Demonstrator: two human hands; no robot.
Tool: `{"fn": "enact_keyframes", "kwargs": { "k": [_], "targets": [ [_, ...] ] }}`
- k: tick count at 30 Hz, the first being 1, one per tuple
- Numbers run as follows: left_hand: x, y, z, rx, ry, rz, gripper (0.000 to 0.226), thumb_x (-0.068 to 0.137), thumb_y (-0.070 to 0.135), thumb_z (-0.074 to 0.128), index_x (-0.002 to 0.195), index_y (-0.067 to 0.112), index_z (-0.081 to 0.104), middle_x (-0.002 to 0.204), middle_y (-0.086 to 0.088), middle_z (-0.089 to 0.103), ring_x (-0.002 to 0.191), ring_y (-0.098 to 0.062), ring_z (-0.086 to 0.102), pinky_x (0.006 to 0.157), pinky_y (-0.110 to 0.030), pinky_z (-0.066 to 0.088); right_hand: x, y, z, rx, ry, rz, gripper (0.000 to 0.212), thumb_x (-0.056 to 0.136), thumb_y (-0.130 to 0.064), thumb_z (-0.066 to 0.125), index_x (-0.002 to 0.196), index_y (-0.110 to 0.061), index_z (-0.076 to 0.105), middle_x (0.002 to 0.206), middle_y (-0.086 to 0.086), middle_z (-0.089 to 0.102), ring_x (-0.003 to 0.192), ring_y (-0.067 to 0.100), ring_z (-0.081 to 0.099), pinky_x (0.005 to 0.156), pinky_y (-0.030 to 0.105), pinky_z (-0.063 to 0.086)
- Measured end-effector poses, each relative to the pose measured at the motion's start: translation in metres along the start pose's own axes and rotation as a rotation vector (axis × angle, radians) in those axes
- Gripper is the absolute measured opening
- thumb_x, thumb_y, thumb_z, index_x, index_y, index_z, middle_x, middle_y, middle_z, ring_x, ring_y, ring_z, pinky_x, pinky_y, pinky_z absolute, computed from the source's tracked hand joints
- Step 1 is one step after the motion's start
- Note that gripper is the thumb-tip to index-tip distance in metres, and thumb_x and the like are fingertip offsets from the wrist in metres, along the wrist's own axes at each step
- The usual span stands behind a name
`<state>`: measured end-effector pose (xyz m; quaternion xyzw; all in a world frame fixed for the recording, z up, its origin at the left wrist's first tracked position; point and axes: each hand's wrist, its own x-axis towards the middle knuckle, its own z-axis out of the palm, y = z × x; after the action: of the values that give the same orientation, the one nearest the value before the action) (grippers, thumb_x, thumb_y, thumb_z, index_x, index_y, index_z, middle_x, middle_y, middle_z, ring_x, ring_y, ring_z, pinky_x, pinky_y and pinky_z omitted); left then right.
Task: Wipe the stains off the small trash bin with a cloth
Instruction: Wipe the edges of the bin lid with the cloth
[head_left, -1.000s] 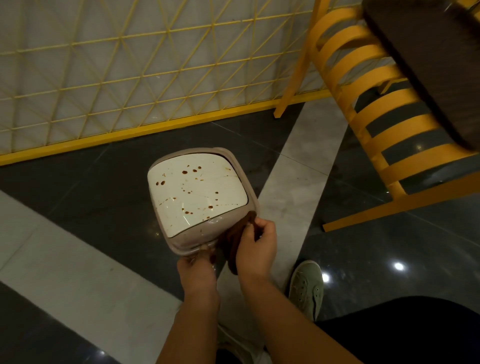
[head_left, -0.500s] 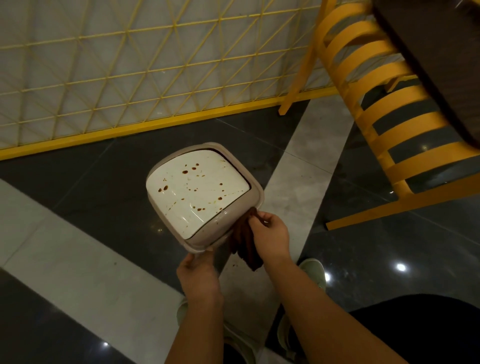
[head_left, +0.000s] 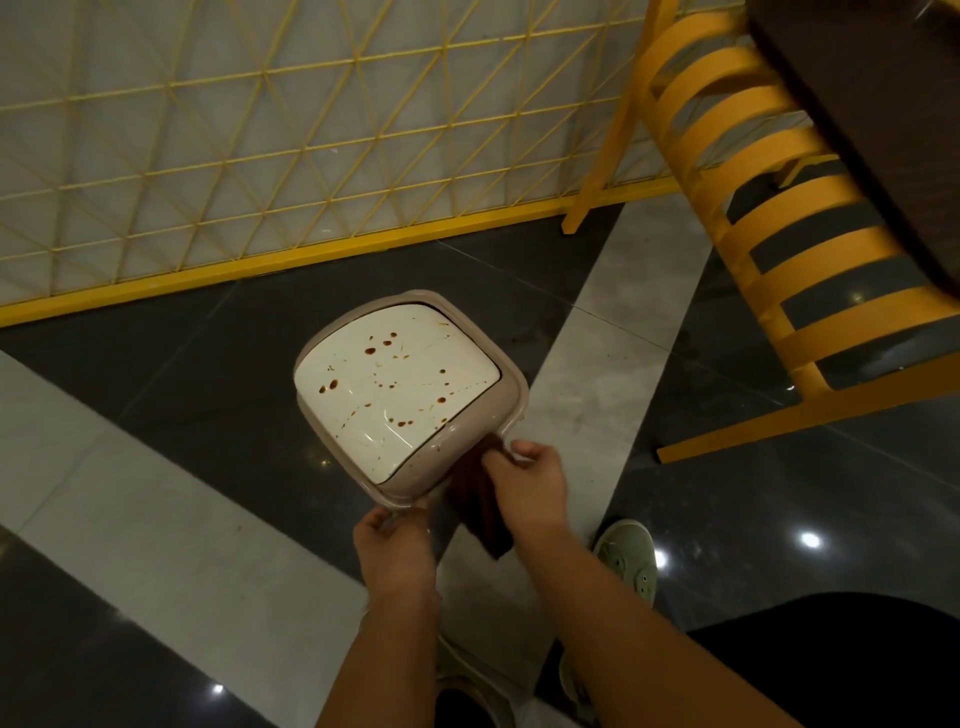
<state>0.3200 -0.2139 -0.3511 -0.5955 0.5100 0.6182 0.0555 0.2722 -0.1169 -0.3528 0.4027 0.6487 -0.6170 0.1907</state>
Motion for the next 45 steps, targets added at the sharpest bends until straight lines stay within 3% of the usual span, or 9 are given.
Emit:
{"fn": "enact_keyframes", "kwargs": {
  "k": [5,10,13,18,27,35,37,41,45],
  "targets": [
    [-0.003,-0.001,0.002,0.027,-0.017,0.003,0.044,0.087,0.015,0.064,0.128,0.011,0.049,0.118,-0.008,0.056,0.113,-0.027,0.052,0.094,-0.039,0.040,0.001,-0.008,0.009,0.090,0.097,-0.039,0.014,0.089,-0.015,0.062,0.095,-0.022,0.052,0.096,0.002,0.060,0.084,0.015,0.061,0.064,0.022,0.049],
    [0.000,-0.005,0.000,0.103,-0.006,-0.005,0.036,0.086,-0.002,0.050,0.121,0.007,0.051,0.108,-0.018,0.062,0.093,-0.031,0.061,0.079,-0.041,0.051,-0.034,0.038,0.020,-0.113,-0.093,-0.137,0.014,0.086,-0.014,0.065,0.082,-0.023,0.056,0.085,0.000,0.066,0.082,0.017,0.064,0.071,0.027,0.054],
    [-0.001,-0.003,-0.001,0.068,-0.021,0.009,0.038,0.086,0.007,0.061,0.122,0.011,0.051,0.111,-0.010,0.060,0.086,-0.018,0.056,0.082,-0.037,0.043,-0.016,0.024,0.011,-0.096,-0.041,-0.120,0.006,0.086,-0.016,0.066,0.088,-0.020,0.061,0.086,0.001,0.068,0.082,0.018,0.067,0.065,0.026,0.056],
    [-0.009,-0.002,-0.002,0.032,-0.097,-0.063,0.059,0.079,0.020,0.074,0.131,0.015,0.046,0.123,-0.007,0.057,0.107,-0.024,0.053,0.092,-0.041,0.044,0.018,-0.016,0.005,-0.019,0.067,-0.059,0.010,0.088,-0.025,0.065,0.095,-0.025,0.058,0.095,0.002,0.067,0.084,0.019,0.065,0.077,0.035,0.058],
    [-0.003,0.005,-0.014,0.006,-0.038,-0.105,0.033,0.086,0.015,0.063,0.119,0.016,0.060,0.116,-0.009,0.063,0.105,-0.025,0.057,0.086,-0.038,0.047,0.009,-0.016,0.009,-0.148,0.013,-0.128,0.019,0.086,-0.024,0.065,0.095,-0.033,0.050,0.092,-0.005,0.061,0.085,0.019,0.065,0.080,0.042,0.058],
    [-0.008,0.005,-0.014,0.062,-0.029,-0.068,0.023,0.094,0.009,0.049,0.115,0.014,0.055,0.104,-0.009,0.060,0.083,-0.020,0.055,0.081,-0.037,0.044,-0.034,0.046,0.022,-0.104,-0.104,-0.011,0.019,0.080,-0.016,0.071,0.089,-0.021,0.055,0.087,0.000,0.064,0.080,0.014,0.063,0.072,0.031,0.056],
    [-0.007,0.006,-0.015,0.087,-0.035,-0.057,0.021,0.091,0.008,0.055,0.111,0.014,0.056,0.108,-0.012,0.059,0.082,-0.019,0.053,0.081,-0.037,0.042,-0.021,0.030,0.014,-0.087,-0.060,-0.016,0.016,0.083,-0.019,0.069,0.094,-0.020,0.056,0.089,-0.001,0.063,0.079,0.013,0.061,0.065,0.024,0.051],
    [-0.007,0.004,-0.014,0.098,-0.060,-0.064,0.023,0.089,0.012,0.059,0.111,0.016,0.054,0.104,-0.008,0.057,0.085,-0.020,0.052,0.080,-0.038,0.038,0.011,-0.006,0.009,-0.049,0.022,-0.027,0.015,0.086,-0.023,0.067,0.096,-0.024,0.055,0.097,0.003,0.063,0.088,0.021,0.063,0.080,0.036,0.056],
    [-0.007,0.003,-0.011,0.108,-0.075,-0.047,0.023,0.089,0.010,0.059,0.111,0.011,0.055,0.108,-0.012,0.059,0.096,-0.025,0.055,0.080,-0.037,0.040,-0.006,0.008,0.021,-0.053,0.001,-0.053,0.015,0.088,-0.021,0.065,0.099,-0.022,0.054,0.095,0.001,0.062,0.084,0.014,0.060,0.069,0.024,0.050]
  ]
}}
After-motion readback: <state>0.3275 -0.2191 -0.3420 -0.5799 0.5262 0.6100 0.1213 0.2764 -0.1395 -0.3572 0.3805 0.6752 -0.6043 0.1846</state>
